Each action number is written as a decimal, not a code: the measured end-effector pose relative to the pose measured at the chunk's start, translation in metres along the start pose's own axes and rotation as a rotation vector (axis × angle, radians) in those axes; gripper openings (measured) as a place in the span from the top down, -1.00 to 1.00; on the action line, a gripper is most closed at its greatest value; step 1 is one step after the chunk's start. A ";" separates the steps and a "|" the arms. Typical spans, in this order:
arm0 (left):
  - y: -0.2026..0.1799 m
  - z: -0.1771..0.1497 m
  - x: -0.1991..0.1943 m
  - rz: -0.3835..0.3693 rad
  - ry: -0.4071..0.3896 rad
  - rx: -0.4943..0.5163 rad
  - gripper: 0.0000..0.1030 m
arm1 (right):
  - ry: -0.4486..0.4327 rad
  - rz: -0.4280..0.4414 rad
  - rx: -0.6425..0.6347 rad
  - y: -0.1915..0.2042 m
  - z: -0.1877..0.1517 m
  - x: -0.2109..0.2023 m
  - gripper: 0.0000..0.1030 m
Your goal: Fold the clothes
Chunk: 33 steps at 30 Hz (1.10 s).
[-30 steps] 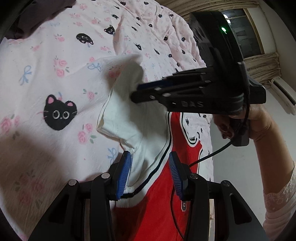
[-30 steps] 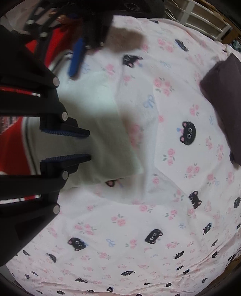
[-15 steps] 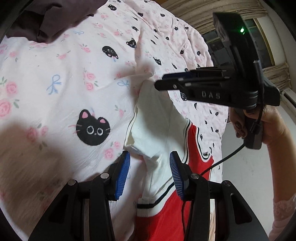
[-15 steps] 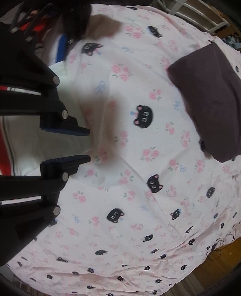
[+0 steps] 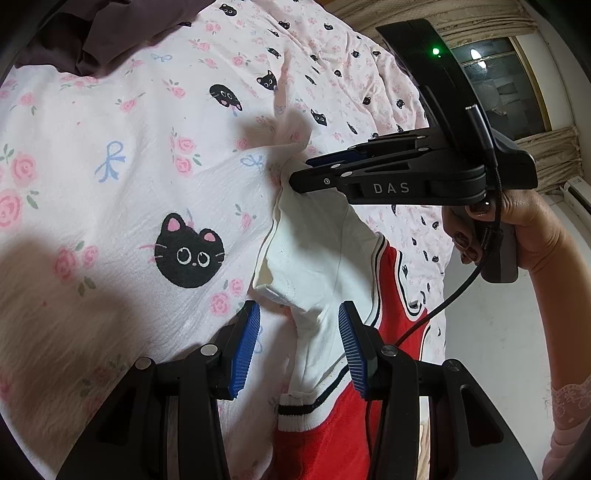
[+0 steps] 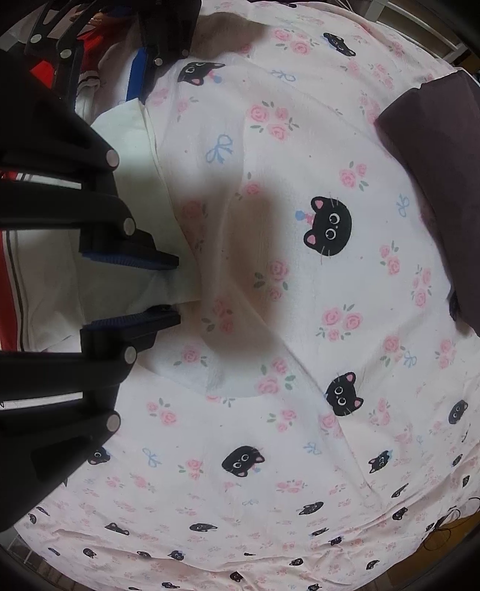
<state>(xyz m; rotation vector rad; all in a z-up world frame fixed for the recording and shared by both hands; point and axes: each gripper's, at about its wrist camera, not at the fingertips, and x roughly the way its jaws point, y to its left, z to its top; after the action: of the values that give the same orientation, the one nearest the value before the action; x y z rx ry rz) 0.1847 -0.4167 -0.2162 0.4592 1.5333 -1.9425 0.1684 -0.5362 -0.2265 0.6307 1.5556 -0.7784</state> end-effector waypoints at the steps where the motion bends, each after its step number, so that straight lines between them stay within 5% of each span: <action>1: 0.000 0.000 0.000 0.001 0.000 0.000 0.23 | 0.003 0.000 -0.007 0.001 0.001 -0.001 0.53; 6: 0.001 0.001 0.001 -0.002 0.001 -0.006 0.23 | 0.003 0.016 -0.043 0.008 -0.001 -0.011 0.87; 33: -0.005 0.001 -0.003 0.003 -0.006 0.028 0.23 | -0.158 -0.057 -0.025 0.010 -0.064 -0.093 0.90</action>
<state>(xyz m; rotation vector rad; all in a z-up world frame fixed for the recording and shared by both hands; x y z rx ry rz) 0.1835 -0.4163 -0.2107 0.4671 1.5027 -1.9633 0.1479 -0.4767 -0.1328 0.4966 1.4410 -0.8304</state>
